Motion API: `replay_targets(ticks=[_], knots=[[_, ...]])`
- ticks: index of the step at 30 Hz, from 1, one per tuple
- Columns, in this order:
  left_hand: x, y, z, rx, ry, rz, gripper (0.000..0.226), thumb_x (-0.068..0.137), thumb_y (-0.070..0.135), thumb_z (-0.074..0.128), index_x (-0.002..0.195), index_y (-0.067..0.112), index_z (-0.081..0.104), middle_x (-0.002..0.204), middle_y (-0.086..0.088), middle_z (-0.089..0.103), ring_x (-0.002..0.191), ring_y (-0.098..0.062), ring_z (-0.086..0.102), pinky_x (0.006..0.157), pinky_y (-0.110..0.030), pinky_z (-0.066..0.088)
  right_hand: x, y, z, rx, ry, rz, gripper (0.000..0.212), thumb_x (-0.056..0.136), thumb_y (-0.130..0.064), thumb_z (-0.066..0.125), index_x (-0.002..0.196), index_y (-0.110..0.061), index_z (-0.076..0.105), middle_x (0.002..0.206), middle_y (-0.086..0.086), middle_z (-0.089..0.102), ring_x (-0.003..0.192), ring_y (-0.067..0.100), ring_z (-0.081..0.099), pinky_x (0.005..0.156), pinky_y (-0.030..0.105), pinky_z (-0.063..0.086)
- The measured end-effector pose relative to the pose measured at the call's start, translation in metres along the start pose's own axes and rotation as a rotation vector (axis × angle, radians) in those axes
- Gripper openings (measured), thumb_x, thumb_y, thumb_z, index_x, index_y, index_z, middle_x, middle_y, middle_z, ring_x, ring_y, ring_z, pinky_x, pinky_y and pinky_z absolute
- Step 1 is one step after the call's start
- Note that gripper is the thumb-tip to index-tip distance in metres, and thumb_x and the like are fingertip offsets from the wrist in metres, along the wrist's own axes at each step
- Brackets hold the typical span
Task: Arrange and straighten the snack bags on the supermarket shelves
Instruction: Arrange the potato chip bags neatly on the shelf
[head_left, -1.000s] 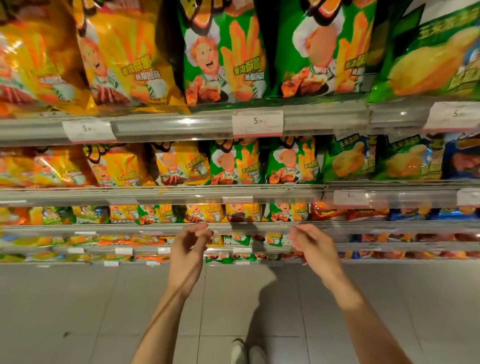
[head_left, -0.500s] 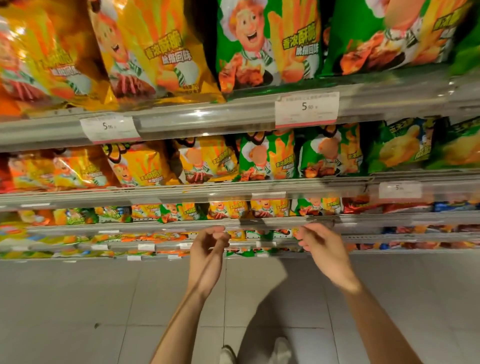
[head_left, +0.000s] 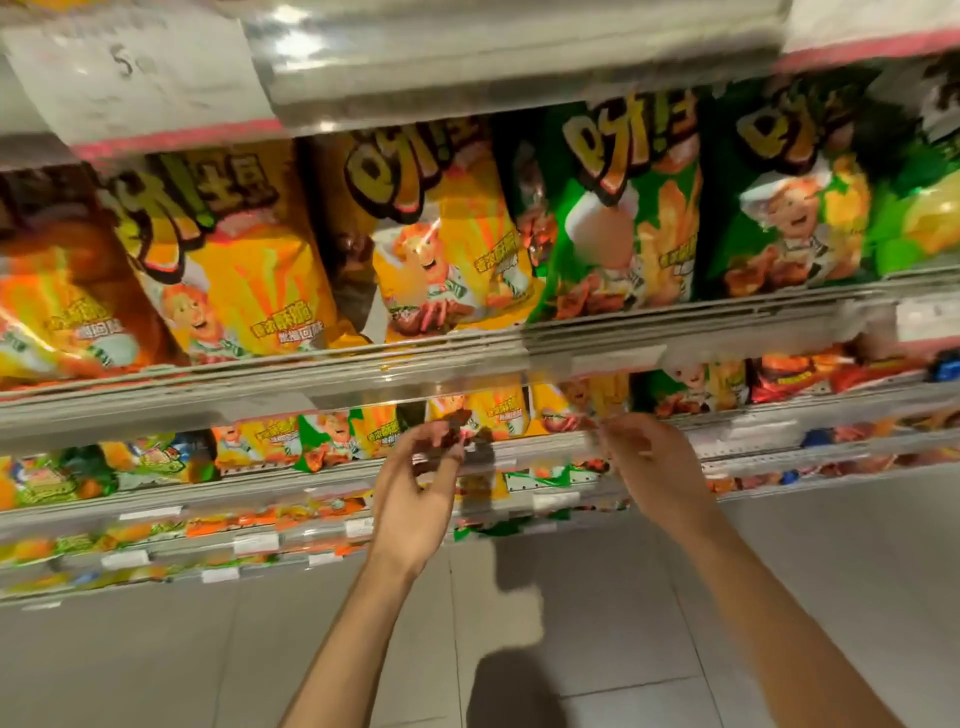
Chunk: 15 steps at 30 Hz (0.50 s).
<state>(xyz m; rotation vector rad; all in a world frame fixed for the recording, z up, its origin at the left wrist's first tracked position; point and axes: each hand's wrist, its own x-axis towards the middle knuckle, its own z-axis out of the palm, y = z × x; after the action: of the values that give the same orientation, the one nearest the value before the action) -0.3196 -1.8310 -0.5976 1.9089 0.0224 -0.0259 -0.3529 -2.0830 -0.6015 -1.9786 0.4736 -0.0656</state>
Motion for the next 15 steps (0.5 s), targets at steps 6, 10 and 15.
replay_targets(ticks=[6,10,15], knots=[[0.055,-0.059,0.030,0.309,0.061,0.410,0.041,0.091,0.042,0.064,0.129,0.028,0.063,0.134,0.011,0.050,0.132,-0.013,0.047,0.111,-0.028,0.035,0.068,0.046,0.005,-0.251,0.237,-0.294,0.015,0.098,-0.041,0.060,0.098,-0.027,0.063,0.091,0.000,0.069,0.074,0.017,0.066,0.066,0.040,0.056],[0.089,-0.088,0.047,0.425,0.147,0.482,0.057,0.089,0.052,0.054,0.136,0.018,0.057,0.139,-0.016,0.047,0.135,-0.026,0.037,0.108,-0.025,0.028,0.103,0.066,0.016,-0.321,0.394,-0.453,0.055,0.096,-0.067,0.043,0.107,-0.016,0.060,0.088,0.007,0.062,0.078,0.027,0.063,0.066,0.034,0.051],[0.111,-0.112,0.067,0.489,0.198,0.566,0.062,0.091,0.056,0.049,0.145,0.025,0.043,0.156,-0.017,0.029,0.147,-0.035,0.030,0.116,-0.045,0.033,0.118,0.085,0.043,-0.307,0.469,-0.504,0.054,0.097,-0.058,0.053,0.114,-0.007,0.045,0.100,0.012,0.055,0.101,0.038,0.058,0.078,0.038,0.040]])
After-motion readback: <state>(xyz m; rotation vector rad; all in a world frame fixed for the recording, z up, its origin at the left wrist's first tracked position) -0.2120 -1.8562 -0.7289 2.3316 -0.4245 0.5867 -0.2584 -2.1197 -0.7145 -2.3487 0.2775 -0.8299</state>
